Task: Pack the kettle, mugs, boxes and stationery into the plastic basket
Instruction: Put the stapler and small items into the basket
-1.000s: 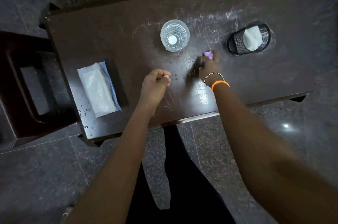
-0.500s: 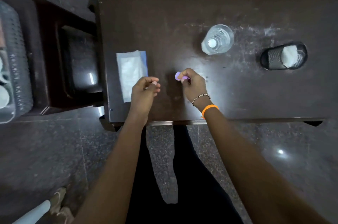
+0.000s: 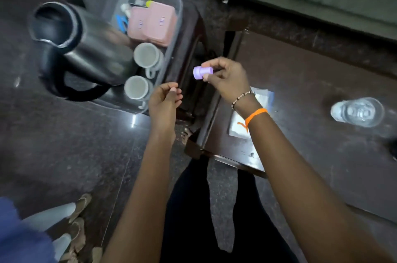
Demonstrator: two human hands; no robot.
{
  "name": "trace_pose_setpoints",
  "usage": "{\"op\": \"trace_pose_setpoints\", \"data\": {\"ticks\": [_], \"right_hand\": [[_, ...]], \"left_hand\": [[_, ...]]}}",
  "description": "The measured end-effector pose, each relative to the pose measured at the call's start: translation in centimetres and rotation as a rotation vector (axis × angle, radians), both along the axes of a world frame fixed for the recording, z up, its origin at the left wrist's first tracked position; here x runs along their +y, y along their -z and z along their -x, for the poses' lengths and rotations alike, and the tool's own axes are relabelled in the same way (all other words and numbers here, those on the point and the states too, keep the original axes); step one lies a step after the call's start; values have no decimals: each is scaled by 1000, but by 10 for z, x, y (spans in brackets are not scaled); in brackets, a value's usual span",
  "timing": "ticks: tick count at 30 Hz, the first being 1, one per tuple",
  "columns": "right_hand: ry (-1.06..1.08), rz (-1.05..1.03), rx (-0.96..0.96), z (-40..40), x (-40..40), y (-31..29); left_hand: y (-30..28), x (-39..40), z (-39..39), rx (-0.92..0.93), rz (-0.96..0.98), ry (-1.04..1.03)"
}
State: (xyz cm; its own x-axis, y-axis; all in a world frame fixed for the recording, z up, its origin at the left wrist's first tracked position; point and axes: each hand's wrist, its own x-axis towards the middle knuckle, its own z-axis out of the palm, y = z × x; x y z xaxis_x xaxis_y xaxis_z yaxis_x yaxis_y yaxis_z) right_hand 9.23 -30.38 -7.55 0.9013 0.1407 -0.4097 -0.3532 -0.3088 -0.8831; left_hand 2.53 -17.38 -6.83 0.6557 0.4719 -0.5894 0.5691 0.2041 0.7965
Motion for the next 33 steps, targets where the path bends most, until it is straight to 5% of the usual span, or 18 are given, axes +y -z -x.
{"op": "trace_pose_setpoints", "data": {"ticks": [14, 22, 33], "right_hand": [[34, 212, -212, -113, 148, 8], [2, 599, -340, -165, 141, 20], [73, 530, -268, -133, 123, 19]], "left_hand": [[16, 93, -53, 4, 95, -38], [17, 100, -76, 19, 80, 81], [19, 96, -72, -28, 103, 170]]}}
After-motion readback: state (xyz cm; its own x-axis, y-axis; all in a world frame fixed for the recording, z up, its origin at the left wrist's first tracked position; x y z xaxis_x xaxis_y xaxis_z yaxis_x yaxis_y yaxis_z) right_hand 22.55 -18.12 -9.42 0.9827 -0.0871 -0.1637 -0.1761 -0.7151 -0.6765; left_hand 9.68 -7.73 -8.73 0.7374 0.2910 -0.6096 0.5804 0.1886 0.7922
